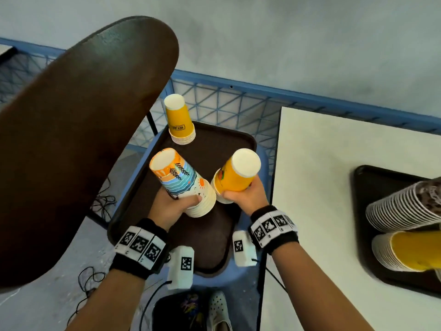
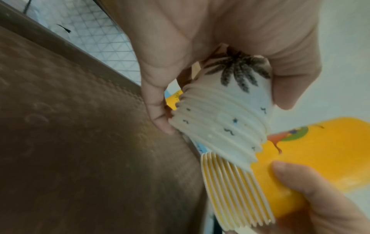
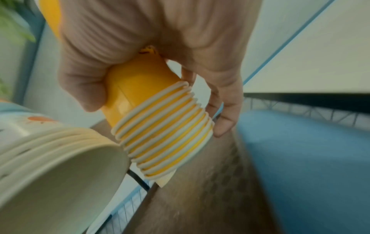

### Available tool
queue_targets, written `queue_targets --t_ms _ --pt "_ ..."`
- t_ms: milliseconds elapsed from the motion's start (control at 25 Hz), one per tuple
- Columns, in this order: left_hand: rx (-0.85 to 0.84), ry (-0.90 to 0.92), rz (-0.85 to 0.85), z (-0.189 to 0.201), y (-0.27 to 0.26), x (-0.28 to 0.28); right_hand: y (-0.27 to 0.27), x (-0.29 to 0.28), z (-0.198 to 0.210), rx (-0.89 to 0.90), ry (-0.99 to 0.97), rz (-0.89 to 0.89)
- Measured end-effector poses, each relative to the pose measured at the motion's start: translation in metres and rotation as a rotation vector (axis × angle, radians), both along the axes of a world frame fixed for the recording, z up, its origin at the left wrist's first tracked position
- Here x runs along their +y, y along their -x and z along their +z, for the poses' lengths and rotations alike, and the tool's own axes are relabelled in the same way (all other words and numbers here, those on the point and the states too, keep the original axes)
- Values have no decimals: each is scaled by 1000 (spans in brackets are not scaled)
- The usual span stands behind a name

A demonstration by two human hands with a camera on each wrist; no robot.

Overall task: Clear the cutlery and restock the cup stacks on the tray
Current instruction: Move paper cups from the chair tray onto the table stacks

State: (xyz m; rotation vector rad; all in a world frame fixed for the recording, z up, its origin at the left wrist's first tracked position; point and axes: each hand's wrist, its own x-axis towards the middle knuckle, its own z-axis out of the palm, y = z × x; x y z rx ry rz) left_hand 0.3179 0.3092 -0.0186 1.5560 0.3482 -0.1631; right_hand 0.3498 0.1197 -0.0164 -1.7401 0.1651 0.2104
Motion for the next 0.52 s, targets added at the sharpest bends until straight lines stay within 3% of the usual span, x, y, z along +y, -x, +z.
queue_targets --t_ms 200,400,520 --pt "-107 72 -225 44 56 -70 101 -85 19 -108 -85 -167" --pt "-137 212 -469 72 105 -170 195 -188 42 -240 -29 -294" --pt "-157 178 -493 84 130 -243 232 -254 58 -279 -21 -327"
